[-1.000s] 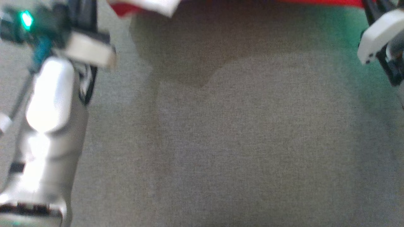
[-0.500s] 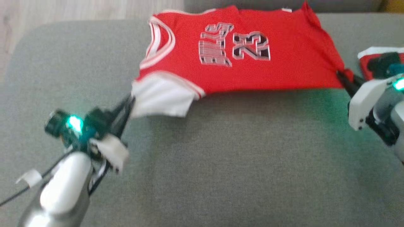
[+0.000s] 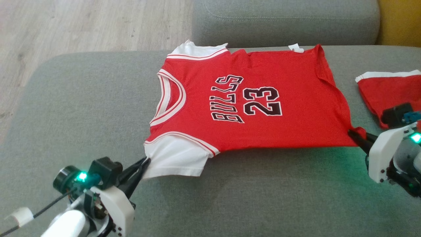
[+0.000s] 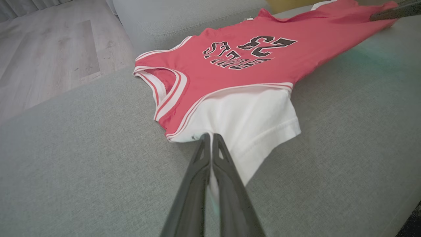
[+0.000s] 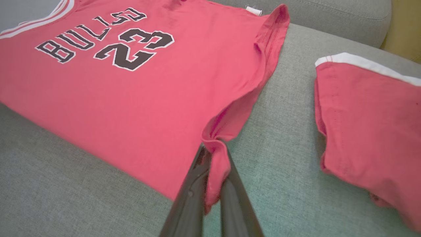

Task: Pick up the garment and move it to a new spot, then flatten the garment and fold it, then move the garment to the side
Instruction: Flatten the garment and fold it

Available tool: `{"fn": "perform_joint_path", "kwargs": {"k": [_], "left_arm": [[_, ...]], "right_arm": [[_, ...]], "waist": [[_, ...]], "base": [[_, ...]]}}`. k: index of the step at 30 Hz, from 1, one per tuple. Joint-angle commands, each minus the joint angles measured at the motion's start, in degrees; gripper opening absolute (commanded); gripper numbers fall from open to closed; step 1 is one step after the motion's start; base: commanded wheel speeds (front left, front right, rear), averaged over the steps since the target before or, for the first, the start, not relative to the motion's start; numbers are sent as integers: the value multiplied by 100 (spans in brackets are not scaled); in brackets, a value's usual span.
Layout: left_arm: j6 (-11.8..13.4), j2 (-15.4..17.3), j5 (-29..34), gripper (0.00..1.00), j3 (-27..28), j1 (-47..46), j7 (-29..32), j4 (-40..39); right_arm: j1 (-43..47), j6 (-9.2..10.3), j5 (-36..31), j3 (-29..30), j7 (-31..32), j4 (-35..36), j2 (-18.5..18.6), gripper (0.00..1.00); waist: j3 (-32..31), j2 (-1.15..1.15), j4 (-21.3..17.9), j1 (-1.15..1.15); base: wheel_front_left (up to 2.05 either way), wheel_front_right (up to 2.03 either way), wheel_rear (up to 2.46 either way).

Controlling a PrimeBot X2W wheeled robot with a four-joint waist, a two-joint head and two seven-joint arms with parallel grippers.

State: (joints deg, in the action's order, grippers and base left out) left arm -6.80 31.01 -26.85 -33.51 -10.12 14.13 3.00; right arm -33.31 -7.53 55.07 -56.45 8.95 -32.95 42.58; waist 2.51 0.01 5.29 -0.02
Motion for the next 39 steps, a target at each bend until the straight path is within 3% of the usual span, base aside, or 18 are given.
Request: {"fn": "perform_joint_path", "kwargs": {"k": [1,7,15,27,35,36,37,38,39], "left_arm": [[85,281,20,0,332,-368,48,-279],[193,269,30,0,407,-596,147,-373],[120,312,-4,0,438,-1267,438,28],[-36,178,205,0,17,-2967,801,1298],[-62,-63,412,0,-417,-3902,601,2238],[-27,-141,453,40,-422,-4079,545,2502],[127,-186,511,89,-372,-4169,439,2620],[330,-241,582,100,-303,-4253,253,2722],[513,-309,637,100,-240,-4313,32,2820]], "right_arm": [[13,4,60,97,-21,125,249,0],[-26,4,112,288,25,232,156,0],[-335,4,87,534,197,208,-36,0],[-1220,4,-34,830,526,-343,-582,0],[-1709,4,-78,912,529,-844,-946,0],[-1850,4,-161,969,353,-983,-1004,6],[-1925,4,-221,1006,207,-1053,-1044,100],[-1987,4,-223,1064,120,-1151,-1108,100],[-2059,4,-242,1142,-43,-1239,-1165,100]], "waist": [[14,-1,-9,2],[206,-1,-118,2],[569,-1,-253,2],[1259,-1,-396,2],[1633,-1,-453,2],[1712,-1,-471,2],[1750,-1,-483,2],[1784,-1,-501,2],[1806,-1,-516,2]], "base": [[0,0,0],[0,0,0],[0,0,0],[0,0,0],[0,0,0],[0,0,0],[0,0,0],[0,0,0],[0,0,0]]}}
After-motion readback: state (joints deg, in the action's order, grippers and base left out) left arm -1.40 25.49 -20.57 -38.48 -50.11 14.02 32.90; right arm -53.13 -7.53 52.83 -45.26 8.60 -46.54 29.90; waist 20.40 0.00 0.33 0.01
